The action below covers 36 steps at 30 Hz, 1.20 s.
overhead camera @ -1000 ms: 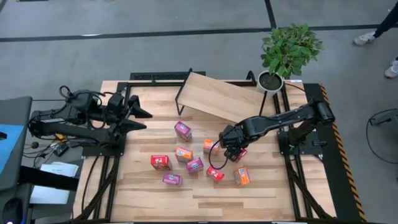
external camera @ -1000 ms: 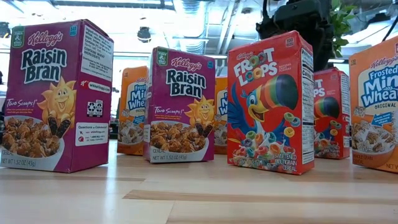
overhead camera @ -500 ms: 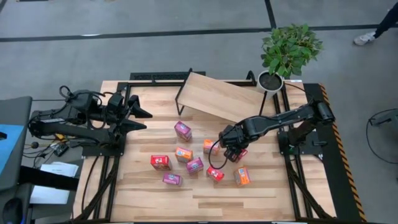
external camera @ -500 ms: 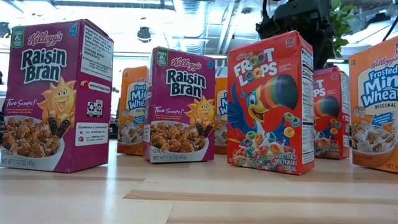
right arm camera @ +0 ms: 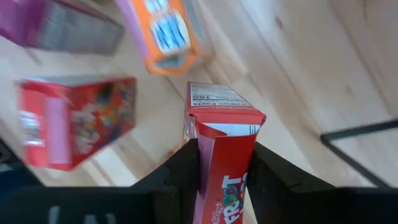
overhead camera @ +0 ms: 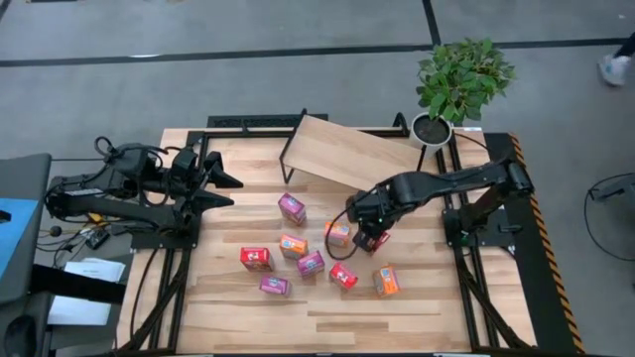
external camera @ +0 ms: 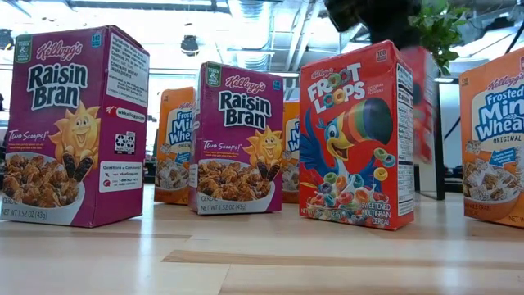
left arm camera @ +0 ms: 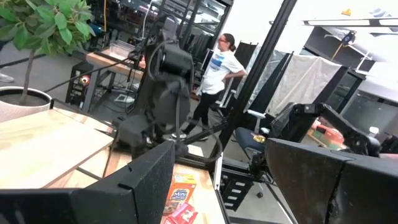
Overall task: Stack cereal on shelf
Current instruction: Put the top right red cereal box on the shelf
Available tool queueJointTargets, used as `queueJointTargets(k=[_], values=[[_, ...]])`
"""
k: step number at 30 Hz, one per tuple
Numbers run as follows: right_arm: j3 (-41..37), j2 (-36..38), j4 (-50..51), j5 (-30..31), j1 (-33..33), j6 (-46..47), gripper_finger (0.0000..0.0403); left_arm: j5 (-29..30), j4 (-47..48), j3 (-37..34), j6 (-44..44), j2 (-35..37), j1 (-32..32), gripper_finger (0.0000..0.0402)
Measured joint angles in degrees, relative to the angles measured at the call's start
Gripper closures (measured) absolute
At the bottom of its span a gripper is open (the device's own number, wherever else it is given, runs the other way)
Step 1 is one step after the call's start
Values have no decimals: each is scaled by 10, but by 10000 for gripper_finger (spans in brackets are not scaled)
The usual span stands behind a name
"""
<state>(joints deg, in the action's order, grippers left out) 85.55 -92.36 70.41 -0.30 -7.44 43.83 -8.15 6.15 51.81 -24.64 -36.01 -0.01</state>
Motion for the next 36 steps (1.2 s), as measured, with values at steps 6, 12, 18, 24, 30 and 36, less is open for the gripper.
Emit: queueJointTargets(k=[6, 12, 18, 24, 30, 36], values=[[98, 0, 43, 2, 31, -35, 267, 0, 0, 0, 0, 0, 0, 158], [198, 0, 93, 4, 67, -77, 268, 0, 0, 0, 0, 0, 0, 158], [265, 0, 65, 7, 117, -144, 266, 0, 0, 0, 0, 0, 0, 158], [272, 0, 8, 8, 186, -195, 274, 0, 0, 0, 0, 0, 0, 158], [273, -23, -48, -4, 248, -247, 269, 0, 0, 0, 0, 0, 0, 158], [348, -90, -35, -13, 285, -307, 267, 0, 0, 0, 0, 0, 0, 158]])
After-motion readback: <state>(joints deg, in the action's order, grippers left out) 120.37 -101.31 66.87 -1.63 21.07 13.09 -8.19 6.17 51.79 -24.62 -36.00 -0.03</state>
